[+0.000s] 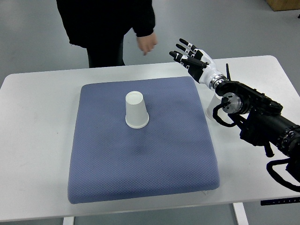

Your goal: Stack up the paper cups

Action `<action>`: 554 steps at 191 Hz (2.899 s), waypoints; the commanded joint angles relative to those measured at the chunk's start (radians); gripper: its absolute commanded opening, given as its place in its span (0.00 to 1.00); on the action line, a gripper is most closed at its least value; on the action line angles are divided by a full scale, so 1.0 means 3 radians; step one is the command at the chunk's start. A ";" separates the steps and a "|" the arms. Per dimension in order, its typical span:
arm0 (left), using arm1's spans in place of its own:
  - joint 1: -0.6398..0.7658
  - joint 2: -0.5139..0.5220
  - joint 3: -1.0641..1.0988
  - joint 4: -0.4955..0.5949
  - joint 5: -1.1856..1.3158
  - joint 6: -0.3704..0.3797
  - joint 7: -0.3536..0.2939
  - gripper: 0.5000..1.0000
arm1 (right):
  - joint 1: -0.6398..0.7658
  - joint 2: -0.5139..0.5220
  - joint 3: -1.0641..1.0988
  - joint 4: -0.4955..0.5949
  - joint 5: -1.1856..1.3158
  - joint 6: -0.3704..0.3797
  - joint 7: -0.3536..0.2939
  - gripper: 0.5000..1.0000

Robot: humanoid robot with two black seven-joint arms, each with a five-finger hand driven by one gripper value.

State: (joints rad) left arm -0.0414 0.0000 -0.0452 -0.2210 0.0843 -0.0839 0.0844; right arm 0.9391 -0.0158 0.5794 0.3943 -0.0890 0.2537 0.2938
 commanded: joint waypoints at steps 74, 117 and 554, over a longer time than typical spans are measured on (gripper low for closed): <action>0.0000 0.0000 -0.0003 -0.0005 0.0005 -0.0002 0.0000 1.00 | 0.0101 -0.0034 -0.0167 0.0000 -0.0286 0.0151 -0.0018 0.85; 0.0000 0.0000 0.0002 -0.0122 0.0005 -0.0002 0.0000 1.00 | 0.0521 -0.0254 -0.0970 0.0000 -0.1166 0.0254 -0.0284 0.85; -0.0005 0.0000 -0.0003 -0.0399 -0.0010 0.0003 0.0000 1.00 | 0.2014 -0.1088 -0.4202 0.1319 -0.2265 0.0417 -0.0913 0.85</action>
State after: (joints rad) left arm -0.0416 0.0000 -0.0457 -0.3410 0.0812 -0.0829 0.0844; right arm 1.5671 -0.3470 -0.6819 0.8056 -0.7421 0.3876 0.0204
